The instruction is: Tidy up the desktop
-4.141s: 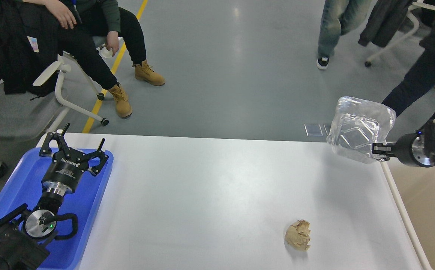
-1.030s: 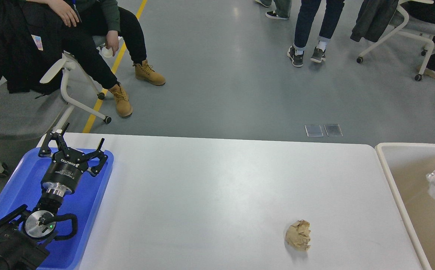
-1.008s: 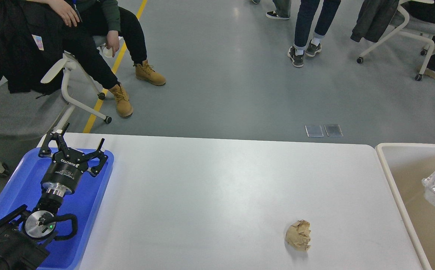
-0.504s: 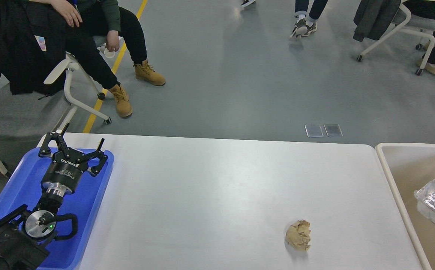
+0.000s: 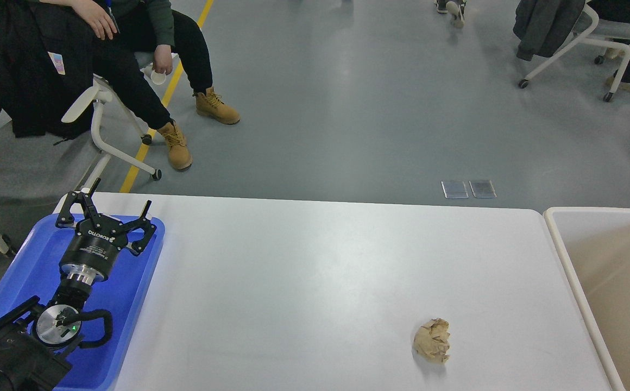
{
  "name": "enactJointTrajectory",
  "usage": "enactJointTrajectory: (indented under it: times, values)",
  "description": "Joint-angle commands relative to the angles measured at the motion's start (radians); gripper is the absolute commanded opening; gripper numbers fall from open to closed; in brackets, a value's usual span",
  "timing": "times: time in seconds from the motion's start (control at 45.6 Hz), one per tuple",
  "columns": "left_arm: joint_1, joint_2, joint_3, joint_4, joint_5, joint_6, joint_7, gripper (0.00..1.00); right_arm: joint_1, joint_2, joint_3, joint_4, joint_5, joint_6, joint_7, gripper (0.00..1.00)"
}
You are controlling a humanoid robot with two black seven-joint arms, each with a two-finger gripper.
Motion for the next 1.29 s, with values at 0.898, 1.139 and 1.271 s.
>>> enactJointTrajectory:
  times: [0.898,1.139,1.271]
  values:
    - [0.0,0.0,0.0,-0.001,0.0,0.0,0.002,0.99,0.874,-0.297,-0.461,0.577,-0.015,-0.005,-0.001,1.0]
    - [-0.002,0.0,0.0,-0.001,0.0,0.0,0.002,0.99,1.061,-0.21,-0.611,0.709,-0.014,-0.005,-0.001,1.0]
    - [0.0,0.0,0.0,-0.001,0.0,0.0,0.002,0.99,1.193,-0.124,-0.742,0.772,-0.008,-0.005,-0.001,0.99]
